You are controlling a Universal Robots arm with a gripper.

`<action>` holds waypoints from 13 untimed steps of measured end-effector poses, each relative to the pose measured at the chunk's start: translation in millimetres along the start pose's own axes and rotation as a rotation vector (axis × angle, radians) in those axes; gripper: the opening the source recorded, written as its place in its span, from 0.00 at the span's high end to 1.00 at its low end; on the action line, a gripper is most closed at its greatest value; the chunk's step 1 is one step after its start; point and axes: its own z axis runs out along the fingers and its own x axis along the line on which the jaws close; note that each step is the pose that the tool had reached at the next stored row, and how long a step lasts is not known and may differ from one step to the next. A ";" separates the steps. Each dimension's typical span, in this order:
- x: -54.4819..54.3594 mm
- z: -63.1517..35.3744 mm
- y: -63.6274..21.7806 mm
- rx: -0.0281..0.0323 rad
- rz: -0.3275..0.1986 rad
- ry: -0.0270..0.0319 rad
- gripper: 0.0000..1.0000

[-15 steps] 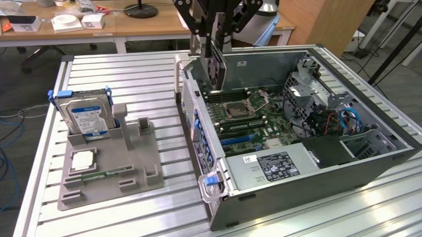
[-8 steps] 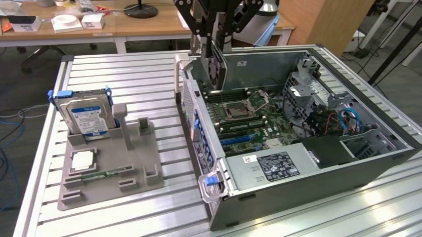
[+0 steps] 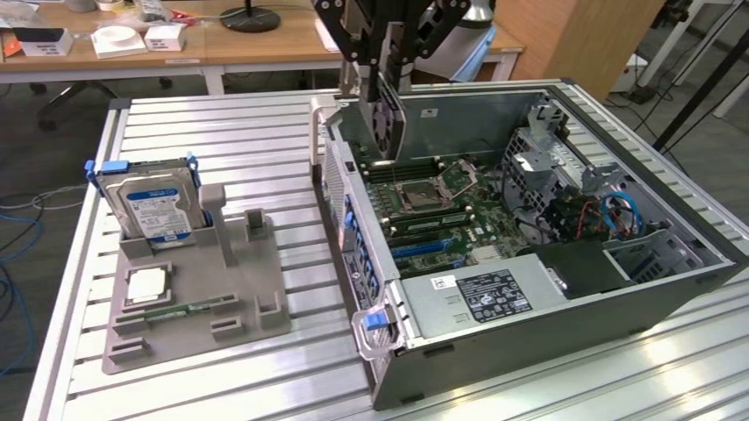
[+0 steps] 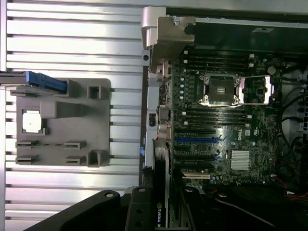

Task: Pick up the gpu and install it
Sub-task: 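Pick up the gpu and move the gpu toward the slot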

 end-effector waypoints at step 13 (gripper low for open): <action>-11.5 0.1 -0.1 0.0000 0.000 -0.0001 0.74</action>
